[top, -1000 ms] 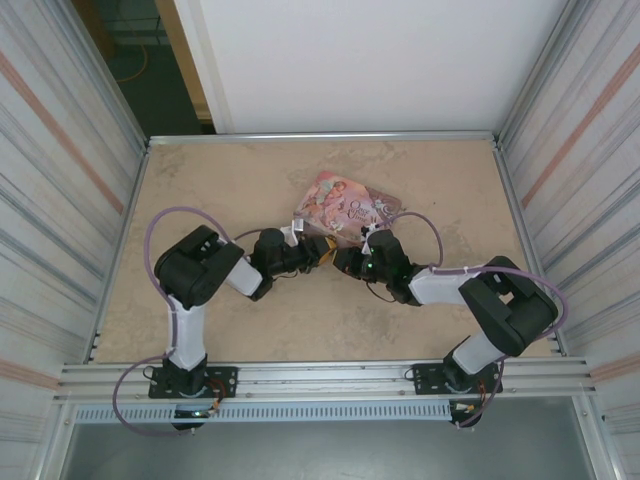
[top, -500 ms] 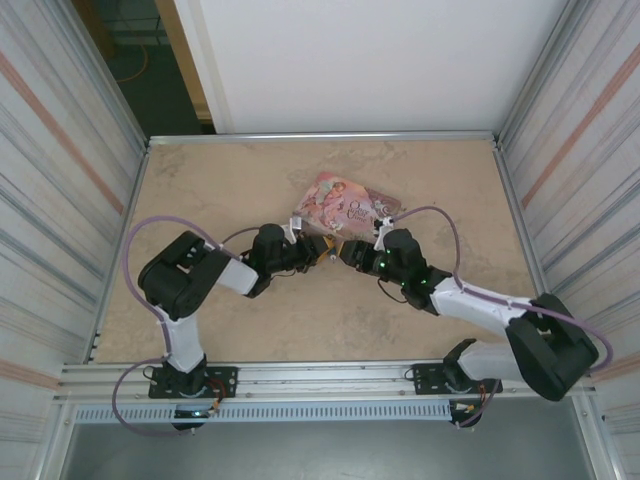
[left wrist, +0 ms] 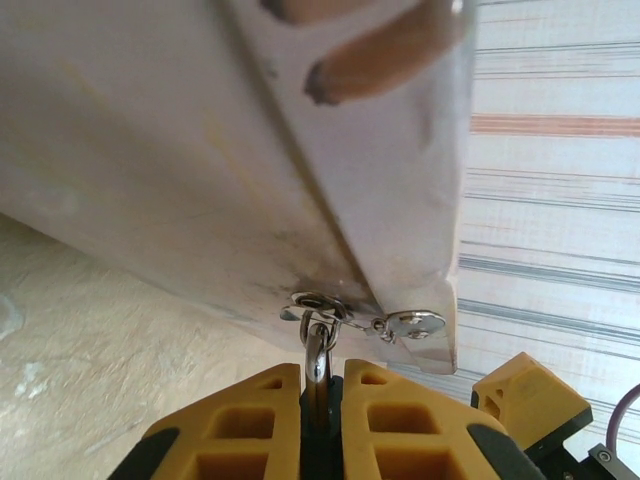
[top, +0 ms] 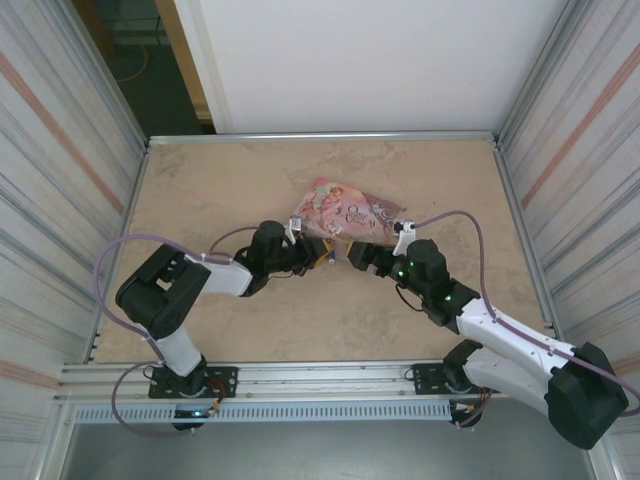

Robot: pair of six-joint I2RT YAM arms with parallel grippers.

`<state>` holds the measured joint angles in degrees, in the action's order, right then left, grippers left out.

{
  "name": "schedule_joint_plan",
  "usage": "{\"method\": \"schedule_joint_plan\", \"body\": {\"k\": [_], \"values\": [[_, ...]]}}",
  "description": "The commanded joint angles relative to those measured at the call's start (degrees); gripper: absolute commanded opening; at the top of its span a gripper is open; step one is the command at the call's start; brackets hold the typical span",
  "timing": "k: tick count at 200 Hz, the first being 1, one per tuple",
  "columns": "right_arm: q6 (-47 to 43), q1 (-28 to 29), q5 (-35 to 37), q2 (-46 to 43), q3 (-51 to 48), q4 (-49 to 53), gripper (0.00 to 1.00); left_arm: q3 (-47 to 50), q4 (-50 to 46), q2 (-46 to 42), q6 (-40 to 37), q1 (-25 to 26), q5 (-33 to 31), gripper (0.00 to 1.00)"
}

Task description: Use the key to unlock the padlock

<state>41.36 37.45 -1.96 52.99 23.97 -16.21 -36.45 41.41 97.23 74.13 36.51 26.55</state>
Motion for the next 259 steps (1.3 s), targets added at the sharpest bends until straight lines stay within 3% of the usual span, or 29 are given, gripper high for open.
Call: {"method": "schedule_joint_plan", "body": {"k": [1,59,96,153,220,259], "values": [[-4.1,-0.5,0.1,-3.2,-0.7,-1.1,0.99,-2.0,-1.1,-3.8,-1.1,0.6,-0.2,0.00],[-27.6,2.3,-1.7,-9.5,-0.4,2.5,0.99,-2.1,-7.4,-7.7,0.1,0.8,-1.2,0.00],[-43.3,9.5,3.8,-8.9,2.9,10.6,0.99,-2.0,-10.8,-9.5,2.0,0.8,-1.5,0.00],[-63.8,19.5,14.1,-4.2,4.5,11.1,0.99,-1.8,-12.8,-10.9,3.6,1.0,-1.6,0.00],[-74.1,23.9,20.9,2.3,8.0,13.0,1.00,-1.5,-13.5,-11.6,4.8,1.1,-2.0,0.00],[-77.6,25.5,23.7,7.6,9.9,13.6,0.95,-1.5,-13.4,-11.7,5.0,1.4,-2.2,0.00]]}}
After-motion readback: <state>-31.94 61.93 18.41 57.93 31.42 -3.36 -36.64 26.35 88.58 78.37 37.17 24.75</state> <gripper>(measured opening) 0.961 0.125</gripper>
